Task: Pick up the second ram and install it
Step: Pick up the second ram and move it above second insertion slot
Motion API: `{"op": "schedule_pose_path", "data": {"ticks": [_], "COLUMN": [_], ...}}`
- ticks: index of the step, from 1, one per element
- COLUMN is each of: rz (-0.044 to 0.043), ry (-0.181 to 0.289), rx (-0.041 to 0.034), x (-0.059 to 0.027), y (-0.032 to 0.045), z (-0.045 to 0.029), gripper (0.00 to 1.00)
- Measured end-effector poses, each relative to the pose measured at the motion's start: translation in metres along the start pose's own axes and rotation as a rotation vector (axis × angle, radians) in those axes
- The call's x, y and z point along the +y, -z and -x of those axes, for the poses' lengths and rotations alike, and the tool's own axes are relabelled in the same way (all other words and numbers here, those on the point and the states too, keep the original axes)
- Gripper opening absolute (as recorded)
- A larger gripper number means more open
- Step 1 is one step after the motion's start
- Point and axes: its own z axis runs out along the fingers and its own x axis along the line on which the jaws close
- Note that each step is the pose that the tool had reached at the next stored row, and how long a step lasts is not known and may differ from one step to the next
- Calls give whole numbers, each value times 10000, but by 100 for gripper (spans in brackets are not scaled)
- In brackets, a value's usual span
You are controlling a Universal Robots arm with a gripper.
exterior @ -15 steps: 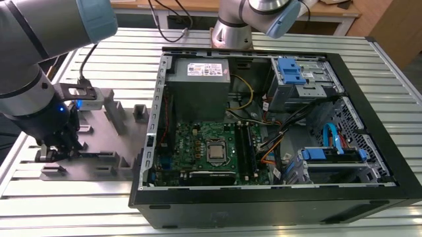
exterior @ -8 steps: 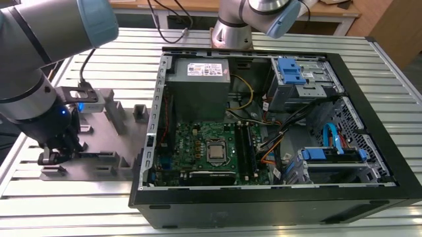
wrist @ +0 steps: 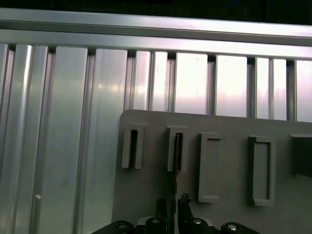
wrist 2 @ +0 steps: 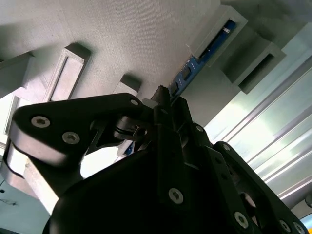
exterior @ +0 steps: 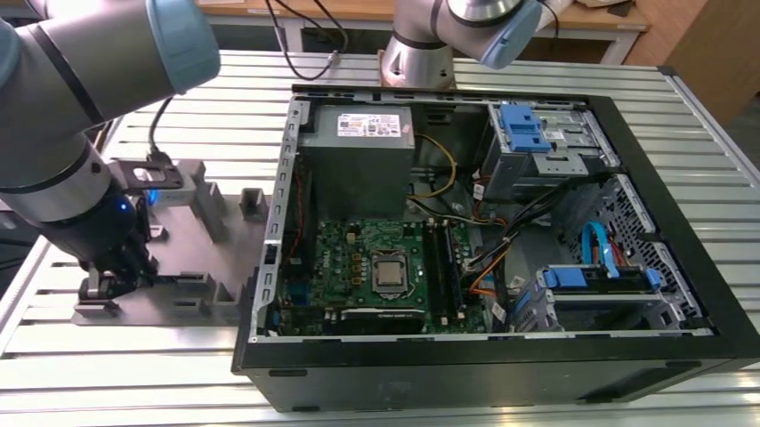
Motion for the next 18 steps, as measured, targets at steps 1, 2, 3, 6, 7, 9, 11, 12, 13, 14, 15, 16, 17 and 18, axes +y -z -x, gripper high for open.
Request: {"op": "schedule_pose_path", "data": {"ticks": [1,2,3,6,7,9,11,12,13,14,15,16,17,18], "rz": [0,0,0,-1,-1,-2,-1,-1,-2,-2,-2,-2,-2,-2], "ry": [18,32,36,39,39,40,39,39,40,39,39,39,40,40], "rx": [-20,-42,-57,-60,-61,-63,-64,-64,-64,-65,-65,-66,-67,-69], "x": [-4,-7,-7,-8,-8,-8,-8,-8,-8,-8,-8,-8,-8,-8], "y": [-5,-9,-10,-10,-10,-11,-11,-10,-10,-11,-11,-11,-11,-11], "z": [0,-1,-1,-1,-1,-1,0,-1,-1,-1,-1,-1,-1,-1], "gripper": [21,21,21,21,21,21,13,13,11,11,11,11,11,11]}}
